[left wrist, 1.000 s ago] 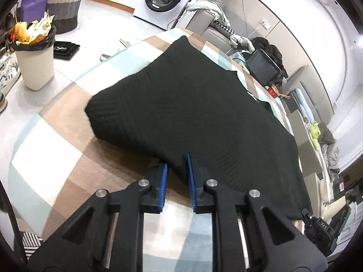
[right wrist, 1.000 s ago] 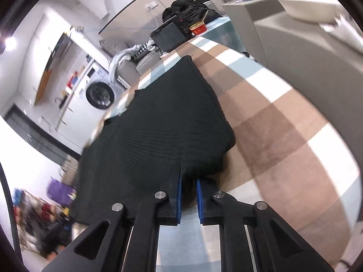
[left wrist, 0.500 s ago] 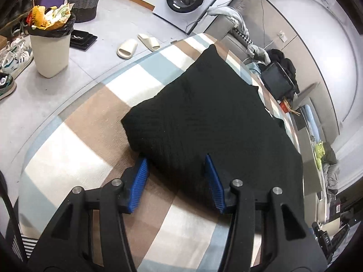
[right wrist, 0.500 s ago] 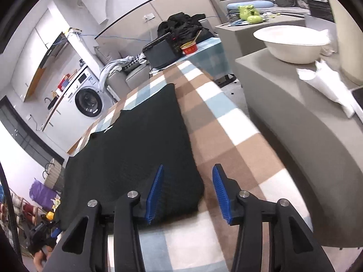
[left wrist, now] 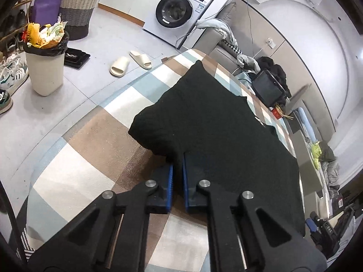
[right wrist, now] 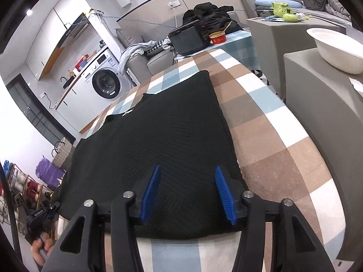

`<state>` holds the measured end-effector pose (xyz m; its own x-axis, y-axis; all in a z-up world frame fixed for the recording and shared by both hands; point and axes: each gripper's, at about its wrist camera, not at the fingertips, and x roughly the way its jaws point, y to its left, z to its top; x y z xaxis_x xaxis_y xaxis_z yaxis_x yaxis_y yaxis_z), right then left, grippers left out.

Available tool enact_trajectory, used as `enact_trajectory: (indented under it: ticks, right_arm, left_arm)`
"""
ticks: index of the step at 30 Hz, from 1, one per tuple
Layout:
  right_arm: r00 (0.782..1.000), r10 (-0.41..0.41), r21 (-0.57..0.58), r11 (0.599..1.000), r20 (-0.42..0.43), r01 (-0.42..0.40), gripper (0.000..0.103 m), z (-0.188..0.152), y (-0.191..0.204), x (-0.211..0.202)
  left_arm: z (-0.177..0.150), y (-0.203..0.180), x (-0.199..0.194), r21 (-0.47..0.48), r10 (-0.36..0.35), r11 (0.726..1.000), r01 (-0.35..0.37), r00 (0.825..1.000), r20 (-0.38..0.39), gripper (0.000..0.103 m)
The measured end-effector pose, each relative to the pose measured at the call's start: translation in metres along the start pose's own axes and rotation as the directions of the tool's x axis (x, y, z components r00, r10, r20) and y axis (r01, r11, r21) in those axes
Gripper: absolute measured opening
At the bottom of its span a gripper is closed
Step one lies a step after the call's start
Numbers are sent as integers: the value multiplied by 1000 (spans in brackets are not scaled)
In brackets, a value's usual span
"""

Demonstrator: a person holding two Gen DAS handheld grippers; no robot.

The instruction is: Fold small clothes

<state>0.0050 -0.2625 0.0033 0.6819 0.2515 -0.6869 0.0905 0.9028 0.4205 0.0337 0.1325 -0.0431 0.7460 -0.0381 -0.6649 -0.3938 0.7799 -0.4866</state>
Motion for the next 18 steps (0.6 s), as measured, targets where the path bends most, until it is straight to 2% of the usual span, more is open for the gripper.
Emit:
enact_trajectory:
  ticks: [5,9,10,13,18]
  right_arm:
    - [1000,4,-5,1000,-20,-4,52,0,1,8]
    - [1000,9,-11,1000,-26,-9,55,1,2,10]
    - [1000,11,-12,1000,-28,-11,56,1,2,11]
    - [999,14,-16,1000,-35,-14,56,0,3,15]
    - [999,12,-28,1000,-42,-13,57,-1,5,19]
  left_arm:
    - [3,-16,-4,33,-7,999,6,1000,25,3]
    - [-3,-15,-2,30,22,999,-22,1000,-4,5]
    - [-3,-13,0,29,30,999,-30,999,-17,10]
    - [-8,-7,10,20,61,998,-60,997,-53,35]
    - [-12,-8,30,57,92,994,-91,995,-27,37]
